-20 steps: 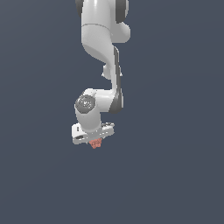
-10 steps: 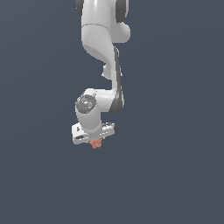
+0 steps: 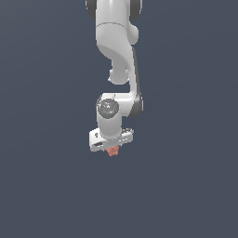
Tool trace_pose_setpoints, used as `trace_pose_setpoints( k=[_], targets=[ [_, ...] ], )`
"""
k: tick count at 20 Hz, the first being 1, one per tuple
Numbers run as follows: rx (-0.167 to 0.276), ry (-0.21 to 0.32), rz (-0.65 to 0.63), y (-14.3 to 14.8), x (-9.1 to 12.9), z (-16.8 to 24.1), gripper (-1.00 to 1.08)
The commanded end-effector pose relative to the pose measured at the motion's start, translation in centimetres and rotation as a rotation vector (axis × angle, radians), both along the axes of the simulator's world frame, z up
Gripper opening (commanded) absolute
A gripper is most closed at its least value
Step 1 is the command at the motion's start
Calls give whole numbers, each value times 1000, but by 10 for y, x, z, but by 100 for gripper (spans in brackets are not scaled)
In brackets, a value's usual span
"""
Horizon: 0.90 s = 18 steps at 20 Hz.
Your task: Pick up the object and move it to a goal position.
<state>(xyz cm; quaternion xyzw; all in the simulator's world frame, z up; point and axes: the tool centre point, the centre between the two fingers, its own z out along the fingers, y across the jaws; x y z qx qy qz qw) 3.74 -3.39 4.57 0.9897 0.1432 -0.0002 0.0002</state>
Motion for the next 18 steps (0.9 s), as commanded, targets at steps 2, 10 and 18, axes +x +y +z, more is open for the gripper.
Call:
trace_pose_setpoints(
  k=[2, 10, 18],
  targets=[
    [0, 0, 2, 38, -4, 3, -100],
    [0, 0, 2, 141, -12, 11, -100],
    [0, 0, 2, 227, -17, 18, -100]
  ],
)
